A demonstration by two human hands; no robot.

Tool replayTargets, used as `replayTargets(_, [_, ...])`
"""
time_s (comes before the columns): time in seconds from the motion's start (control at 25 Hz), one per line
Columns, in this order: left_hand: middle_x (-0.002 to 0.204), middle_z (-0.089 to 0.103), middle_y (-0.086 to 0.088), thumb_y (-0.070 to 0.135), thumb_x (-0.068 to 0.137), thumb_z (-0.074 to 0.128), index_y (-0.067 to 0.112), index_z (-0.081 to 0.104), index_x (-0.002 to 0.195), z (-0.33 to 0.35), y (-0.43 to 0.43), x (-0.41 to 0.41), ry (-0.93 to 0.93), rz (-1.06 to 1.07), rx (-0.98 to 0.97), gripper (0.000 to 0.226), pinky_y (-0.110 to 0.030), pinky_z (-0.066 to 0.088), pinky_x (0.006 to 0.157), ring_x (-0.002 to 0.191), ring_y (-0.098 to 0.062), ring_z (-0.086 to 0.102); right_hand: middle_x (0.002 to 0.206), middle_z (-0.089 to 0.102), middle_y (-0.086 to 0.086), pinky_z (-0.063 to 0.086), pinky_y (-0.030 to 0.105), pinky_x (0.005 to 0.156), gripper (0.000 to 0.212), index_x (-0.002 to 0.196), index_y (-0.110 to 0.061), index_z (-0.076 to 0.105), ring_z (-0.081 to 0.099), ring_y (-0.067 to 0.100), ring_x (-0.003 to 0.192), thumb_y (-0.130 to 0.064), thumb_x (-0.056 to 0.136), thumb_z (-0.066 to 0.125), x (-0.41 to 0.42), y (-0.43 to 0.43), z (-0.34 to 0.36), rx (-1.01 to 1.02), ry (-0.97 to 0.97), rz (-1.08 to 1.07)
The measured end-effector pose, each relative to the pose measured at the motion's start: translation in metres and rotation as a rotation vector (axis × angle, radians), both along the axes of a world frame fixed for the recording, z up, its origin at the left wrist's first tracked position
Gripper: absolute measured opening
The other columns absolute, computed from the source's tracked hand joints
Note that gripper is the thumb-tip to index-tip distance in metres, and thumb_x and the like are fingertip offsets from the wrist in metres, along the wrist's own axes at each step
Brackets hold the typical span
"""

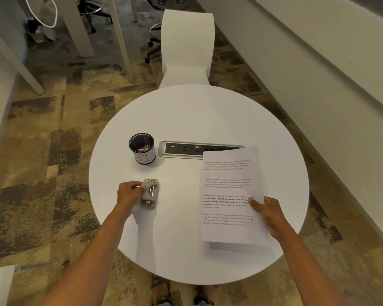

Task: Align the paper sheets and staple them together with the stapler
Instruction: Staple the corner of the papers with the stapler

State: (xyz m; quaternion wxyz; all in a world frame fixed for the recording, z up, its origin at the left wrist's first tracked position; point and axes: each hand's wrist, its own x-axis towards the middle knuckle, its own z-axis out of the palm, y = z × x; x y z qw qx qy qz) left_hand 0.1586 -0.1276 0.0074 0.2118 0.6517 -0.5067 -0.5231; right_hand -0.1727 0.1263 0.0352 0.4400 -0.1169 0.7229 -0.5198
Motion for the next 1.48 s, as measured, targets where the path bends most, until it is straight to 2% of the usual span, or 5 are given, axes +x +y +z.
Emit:
replayTargets(0.4, [0.090,0.068,-0.017,-0.004,0.079,0.070,-0.006,0.071,0.094,0.008,0.032,-0.095,0.190,-0.110,0.098,0.014,-0.047,0.055,0.086,0.081,-0.030,0.063,0.095,0.079,0.005,0.060,0.039,0.073,0.018,0.103,-0.012,0.072,0.075,0.025,0.086,-0.015,0.086,0.072,-0.010,0.025,-0.004,-0.013,-0.018,-0.067])
replayTargets(0.96, [0.100,0.071,-0.024,-0.001,0.080,0.070,-0.005,0.072,0.097,-0.012,0.062,-0.133,0.159,-0.109,0.148,0.018,-0.051,0.054,0.092,0.085,-0.028,0.063,0.091,0.079,0.005,0.060,0.034,0.064,0.013,0.097,-0.011,0.073,0.076,0.024,0.081,-0.016,0.086,0.073,-0.009,0.031,-0.025,0.026,-0.043,-0.083])
replayTargets(1.16, [0.091,0.071,-0.017,0.001,0.080,0.070,-0.001,0.072,0.092,-0.013,0.064,-0.135,0.147,-0.109,0.151,0.012,-0.050,0.055,0.090,0.081,-0.027,0.063,0.091,0.079,0.001,0.060,0.031,0.063,0.011,0.098,-0.014,0.073,0.076,0.020,0.081,-0.016,0.087,0.071,-0.007,0.024,-0.032,0.038,-0.033,-0.071])
replayTargets(1.32, [0.092,0.072,-0.015,0.014,0.080,0.074,0.002,0.071,0.092,-0.011,0.065,-0.131,0.084,-0.149,0.075,0.017,-0.043,0.057,0.081,0.083,-0.026,0.065,0.086,0.079,-0.002,0.059,0.027,0.058,0.007,0.094,-0.018,0.073,0.076,0.017,0.077,-0.015,0.088,0.070,-0.003,0.019,-0.038,0.032,-0.044,-0.054])
replayTargets(1.48, [0.087,0.071,-0.007,0.028,0.085,0.070,0.004,0.072,0.092,-0.013,0.059,-0.122,-0.032,-0.187,-0.007,0.025,-0.030,0.048,0.072,0.078,-0.021,0.062,0.086,0.079,-0.002,0.058,0.025,0.056,0.007,0.093,-0.016,0.073,0.076,0.017,0.077,-0.015,0.088,0.071,0.001,0.015,-0.045,0.040,-0.042,-0.058])
